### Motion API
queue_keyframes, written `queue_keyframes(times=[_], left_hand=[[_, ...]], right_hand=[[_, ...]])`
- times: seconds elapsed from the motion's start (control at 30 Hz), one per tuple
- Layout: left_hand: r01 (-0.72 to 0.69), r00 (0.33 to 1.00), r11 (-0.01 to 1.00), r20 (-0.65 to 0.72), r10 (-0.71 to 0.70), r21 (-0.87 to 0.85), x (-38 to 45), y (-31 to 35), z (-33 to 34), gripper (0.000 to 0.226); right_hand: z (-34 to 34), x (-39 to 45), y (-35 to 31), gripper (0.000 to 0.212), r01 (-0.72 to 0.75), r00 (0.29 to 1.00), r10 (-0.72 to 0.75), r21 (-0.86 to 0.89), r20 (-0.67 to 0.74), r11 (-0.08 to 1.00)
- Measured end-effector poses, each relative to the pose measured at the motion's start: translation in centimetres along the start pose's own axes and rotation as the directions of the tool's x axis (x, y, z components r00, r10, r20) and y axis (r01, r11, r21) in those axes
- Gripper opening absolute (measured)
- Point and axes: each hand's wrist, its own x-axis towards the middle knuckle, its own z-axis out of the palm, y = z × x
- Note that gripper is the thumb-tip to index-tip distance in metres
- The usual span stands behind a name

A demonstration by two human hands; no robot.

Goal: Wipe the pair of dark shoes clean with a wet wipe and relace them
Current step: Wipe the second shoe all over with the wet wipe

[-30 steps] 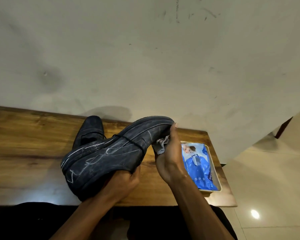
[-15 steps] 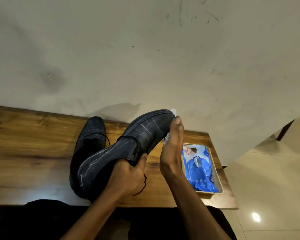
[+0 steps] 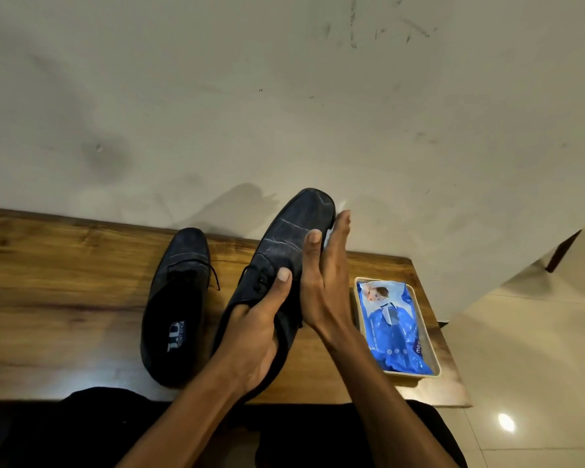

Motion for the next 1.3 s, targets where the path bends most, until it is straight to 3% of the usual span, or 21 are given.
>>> queue_keyframes(times=[0.1, 0.27, 0.4, 0.5, 0.63, 0.7, 0.77, 0.87, 0.93, 1.03, 1.2, 1.3], left_hand=[[0.031, 0.999, 0.998, -0.007, -0.032, -0.052, 0.0, 0.2, -0.1, 0.043], [0.007, 1.0, 1.0, -0.019, -0.006, 0.026, 0.3, 1.1, -0.5, 0.048], [-0.019, 1.0, 0.995, -0.001, 0.02, 0.102, 0.3, 1.5, -0.8, 0.064], [0.001, 0.999, 0.97, -0.05, 0.011, 0.244, 0.1, 1.9, -1.4, 0.085], [0.041, 0.998, 0.896, -0.052, -0.02, 0.442, 0.1, 1.9, -2.1, 0.122], [0.024, 1.0, 0.869, -0.029, -0.011, 0.493, 0.2, 1.6, -2.4, 0.113], [0.019, 1.0, 0.842, -0.021, -0.009, 0.539, 0.2, 1.6, -2.4, 0.093], [0.024, 1.0, 0.799, -0.029, -0.008, 0.6, 0.1, 1.6, -2.7, 0.093], [0.018, 1.0, 0.752, -0.028, 0.0, 0.658, -0.1, 1.7, -2.5, 0.086], [0.037, 0.998, 0.692, -0.058, 0.007, 0.721, -0.4, 1.9, -2.0, 0.054], [0.013, 0.995, 0.65, -0.076, 0.068, 0.76, -0.6, 2.3, -1.5, 0.041], [-0.003, 0.993, 0.644, -0.075, 0.095, 0.765, -0.5, 2.2, -1.6, 0.041]], right_hand=[[-0.3, 0.1, 0.5, 0.09, 0.136, 0.991, -0.136, -0.09, 0.009, 0.987], [-0.1, -2.7, 0.9, 0.062, 0.439, 0.879, -0.38, -0.176, 0.289, 0.881], [-1.2, -1.8, 2.3, 0.069, 0.559, 0.803, -0.449, -0.235, 0.391, 0.795], [-2.3, 0.1, 3.2, 0.071, 0.549, 0.827, -0.448, -0.319, 0.34, 0.772], [-2.5, 1.5, 3.5, 0.061, 0.488, 0.869, -0.478, -0.392, 0.13, 0.78], [-1.8, 0.5, 2.9, 0.057, 0.489, 0.872, -0.456, -0.325, 0.178, 0.809], [-1.2, -1.0, 2.1, 0.056, 0.547, 0.826, -0.479, -0.215, 0.297, 0.809], [-1.6, -0.6, 2.1, 0.055, 0.677, 0.733, -0.568, -0.319, 0.373, 0.664], [-2.2, 1.0, 3.2, 0.057, 0.626, 0.774, -0.548, -0.515, 0.317, 0.586], [-2.3, 1.7, 3.7, 0.054, 0.489, 0.862, -0.464, -0.581, 0.206, 0.651], [-0.7, -1.0, 2.6, 0.06, 0.631, 0.776, -0.535, -0.436, 0.335, 0.642], [-1.7, 0.5, 3.0, 0.058, 0.602, 0.789, -0.546, -0.535, 0.282, 0.593]])
